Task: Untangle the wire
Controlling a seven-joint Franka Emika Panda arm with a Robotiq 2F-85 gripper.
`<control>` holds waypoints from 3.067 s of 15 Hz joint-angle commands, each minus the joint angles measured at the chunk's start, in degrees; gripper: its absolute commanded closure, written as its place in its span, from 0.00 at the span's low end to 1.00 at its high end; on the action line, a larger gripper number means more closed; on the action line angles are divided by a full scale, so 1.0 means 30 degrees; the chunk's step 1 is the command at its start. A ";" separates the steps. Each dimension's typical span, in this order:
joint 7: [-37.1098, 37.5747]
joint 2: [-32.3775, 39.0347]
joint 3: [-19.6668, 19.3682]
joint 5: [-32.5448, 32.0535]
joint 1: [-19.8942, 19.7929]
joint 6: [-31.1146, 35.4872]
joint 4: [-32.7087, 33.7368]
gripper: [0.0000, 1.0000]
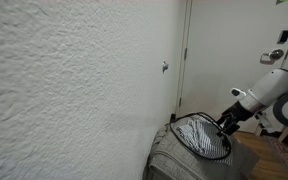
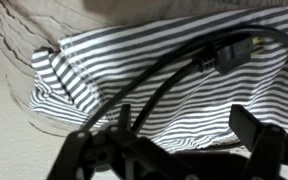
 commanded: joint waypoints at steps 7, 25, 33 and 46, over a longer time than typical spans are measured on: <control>0.2089 -0.0883 -0.0632 -0.0506 0.1047 -0.0624 -0.0155 0.66; 0.3800 -1.3095 0.3534 0.0178 -0.1089 0.0024 -0.7014 0.98; 0.8603 -1.7664 0.3942 -0.2836 -0.1976 0.0019 -0.8200 0.98; 1.3901 -2.4529 -0.5240 -0.8263 -0.0865 0.0017 -0.8023 0.98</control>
